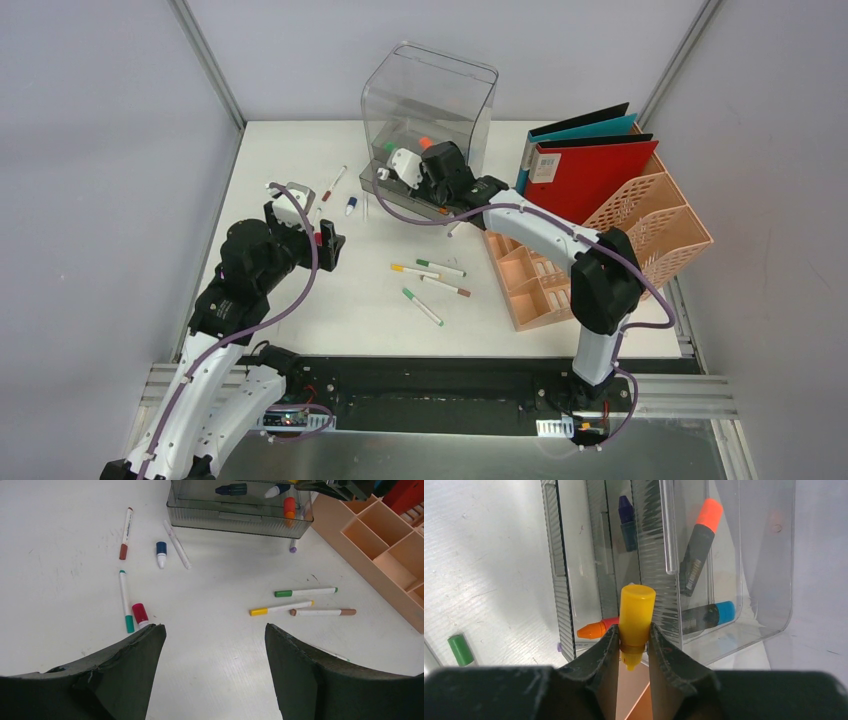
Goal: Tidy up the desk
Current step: Place the stationery in the drawer.
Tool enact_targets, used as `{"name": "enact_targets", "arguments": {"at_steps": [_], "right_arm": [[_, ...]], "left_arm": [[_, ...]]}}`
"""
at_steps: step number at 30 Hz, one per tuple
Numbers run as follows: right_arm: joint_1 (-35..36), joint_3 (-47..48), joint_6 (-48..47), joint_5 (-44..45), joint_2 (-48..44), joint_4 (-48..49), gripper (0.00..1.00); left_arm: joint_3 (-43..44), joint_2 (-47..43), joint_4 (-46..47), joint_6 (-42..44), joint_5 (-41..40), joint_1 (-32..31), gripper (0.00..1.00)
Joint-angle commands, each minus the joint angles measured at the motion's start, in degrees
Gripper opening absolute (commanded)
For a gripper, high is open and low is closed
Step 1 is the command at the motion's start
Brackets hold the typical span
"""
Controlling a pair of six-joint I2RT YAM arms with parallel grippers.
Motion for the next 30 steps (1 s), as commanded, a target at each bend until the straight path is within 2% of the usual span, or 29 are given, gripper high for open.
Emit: {"name": "enact_targets", "arguments": {"at_steps": [1, 7, 8, 9, 14, 20, 23, 27, 30], "right_arm": [[-0.04, -0.55, 1.12, 1.27, -3.02, 0.39, 0.19], [-0.03, -1.83, 1.12, 1.27, -4.52, -0.40, 0.19], [-0.08, -1.85, 6.77, -2.25, -4.46, -0.37, 0.67], [-0.02, -1.85, 8.29, -2.72, -4.36, -0.34, 0.72], [-0.05, -1.31, 8.74, -2.91, -3.82, -0.35, 0.80], [-0.04, -0.26, 10.09, -5.45, -4.67, -3.03, 0.80], [-0.04, 0.28, 11.29, -10.36, -6.07, -6.52, 0.80], [-0.32, -0.14, 11.46, -21.14, -9.16, -13.50, 0.82], [-1.18, -1.48, 7.42, -31.02, -12.50, -19.13, 0.83]], "left_arm": [[0.13, -0.38, 0.97, 1.00, -0.22, 0.68, 0.76], [0.13, -0.24, 0.95, 0.99, -0.23, 0.68, 0.76], [0.13, -0.21, 0.97, 0.96, -0.23, 0.68, 0.76], [0.13, -0.17, 0.95, 0.99, -0.29, 0.68, 0.76], [0.04, -0.02, 0.95, 1.00, -0.53, 0.66, 0.76], [0.04, 0.00, 0.95, 1.00, -0.58, 0.68, 0.77], [0.04, 0.10, 0.95, 1.00, -0.58, 0.68, 0.77], [0.04, 0.29, 0.96, 0.99, -0.45, 0.71, 0.77], [-0.05, 0.67, 0.96, 0.87, -0.24, 0.68, 0.77]]}}
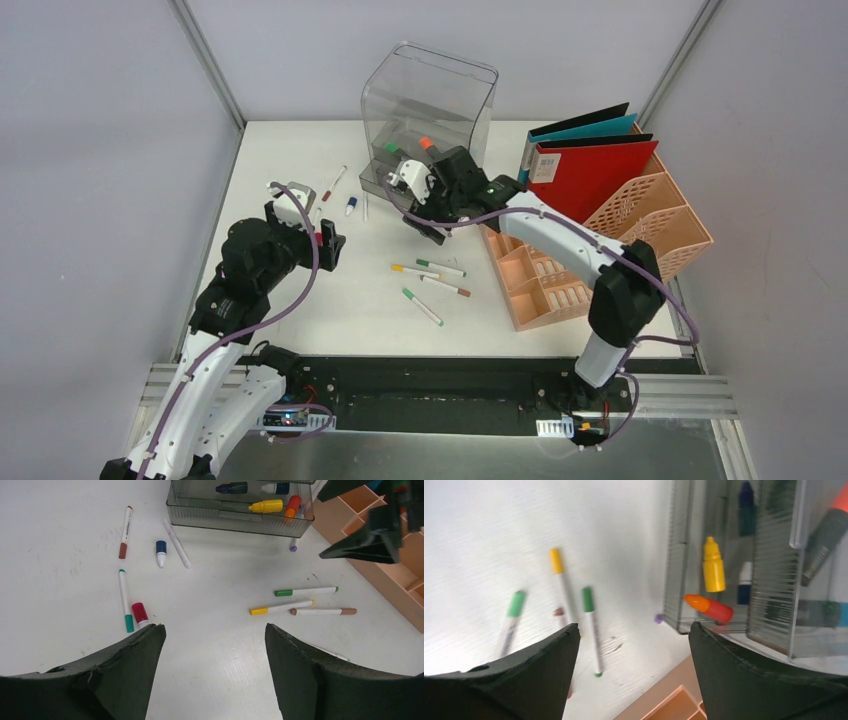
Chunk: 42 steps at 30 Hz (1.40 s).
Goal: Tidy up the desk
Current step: Place the stationery in the drawer, then pick up the stationery from the center of the board.
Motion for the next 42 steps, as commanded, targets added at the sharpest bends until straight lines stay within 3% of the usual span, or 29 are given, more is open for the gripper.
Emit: {"name": "enact_targets", "arguments": {"at_steps": [1, 6, 14, 20, 25, 34, 42], "right_arm": [[-1.41, -0.11, -4.03, -18.65, -8.99, -9.15, 0.83], [-4.54, -5.43, -8.00, -32.21, -15.79, -12.82, 0.85], [-10.90, -13.68, -9.07, -45.75, -21.87, -9.07, 0.91], [-12.13, -15.72, -9.24, -50.04, -23.20, -8.53, 0.92], [-12.11, -15.40, -10.85, -51.16, -23.43, -10.46, 0.92], [-12.20, -15.55, -12.35, -51.72, -24.21, -11.68, 0.93], [-12.21, -15.60, -12.80, -51.16, -23.49, -12.11, 0.93]], "left_arm": [[-0.03, 0.61, 0.95, 0.76, -0.04, 0.68, 0.77], [0.16, 2.60, 0.82, 0.73, 3.14, 0.67, 0.76], [0.83, 8.94, -0.44, 0.55, 4.35, 1.04, 0.77], [1.89, 16.06, -1.37, -2.83, 6.53, 5.47, 0.75], [2.78, 23.64, -1.26, -7.42, 11.98, 12.81, 0.58], [5.46, 32.79, -3.04, -12.51, -1.40, 15.39, 0.58], [12.63, 43.76, -5.22, -14.70, -1.43, 15.89, 0.57]]}}
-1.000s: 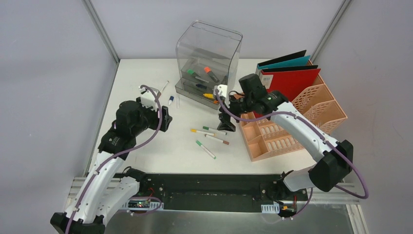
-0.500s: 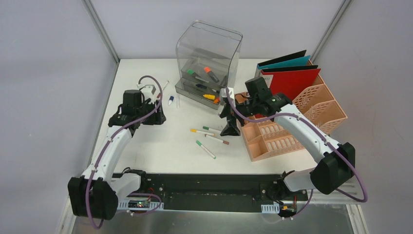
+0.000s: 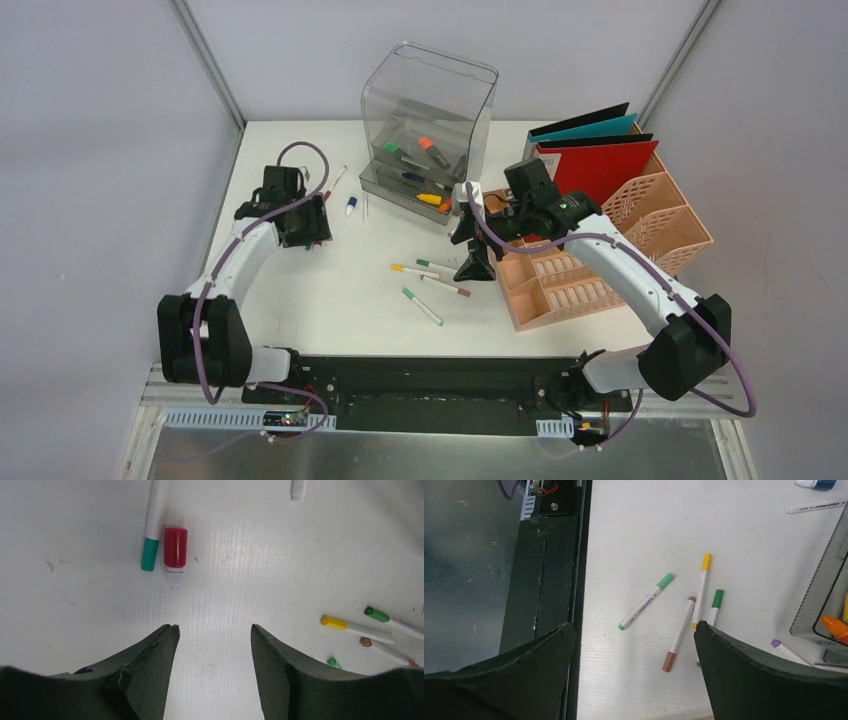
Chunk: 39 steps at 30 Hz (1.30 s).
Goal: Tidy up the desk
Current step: Pick up the stationery from the center of the board.
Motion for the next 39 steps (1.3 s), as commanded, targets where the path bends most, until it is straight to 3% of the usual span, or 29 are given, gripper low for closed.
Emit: {"name": "enact_targets", "arguments": {"at_steps": [1, 4, 9, 13, 35, 39], "right_arm": [[-0.28, 0.27, -2.26, -1.89, -1.66, -0.11, 0.93], [-0.34, 0.17, -2.92, -2.08, -1.91, -0.56, 0.93], [-0.45, 0.06, -3.77, -1.79, -2.02, -0.90, 0.93], [-0.36, 0.23, -4.13, -2.11, -1.30, -1.54, 0.93], [-0.42, 0.51, -4.94, -1.81, -0.43, -2.35, 0.93], [-0.44, 0.60, -5.05, -2.17, -0.08, -2.59, 0.93]], "left_arm": [[6.67, 5.82, -1.26, -1.39, -2.32, 0.52, 0.57], [9.31, 10.09, -1.91, 0.95, -6.07, 0.79, 0.54], [10.63, 14.78, -1.20, 4.27, 1.59, 2.06, 0.52], [11.13, 17.71, -1.45, 6.90, 1.59, 2.37, 0.45], [14.60, 25.30, -1.91, 4.15, -0.32, 2.46, 0.45], [15.17, 27.13, -2.57, 4.31, 1.19, 2.46, 0.41]]}}
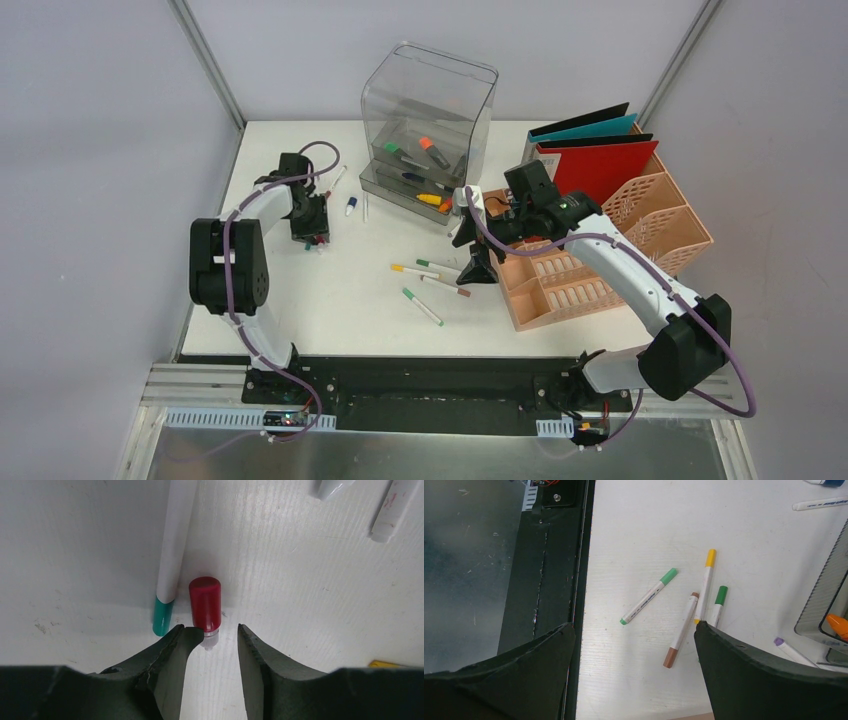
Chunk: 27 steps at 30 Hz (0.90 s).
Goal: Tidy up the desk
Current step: Pick up the stationery from the center of the board.
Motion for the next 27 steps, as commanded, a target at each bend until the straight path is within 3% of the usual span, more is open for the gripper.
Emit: {"name": "enact_targets", "arguments": {"at_steps": [1, 27], "right_arm": [[-0.23, 0.63, -1.87, -1.96, -0.01, 0.10, 0.93], [-0.23, 1.08, -3.07, -1.95, 0.87, -1.17, 0.93]], "left_arm": [[3.06, 2.11, -1.45, -0.55, 0.88, 0.25, 0.40], [4.05, 2.31, -2.80, 0.43, 4.44, 0.02, 0.46]]}}
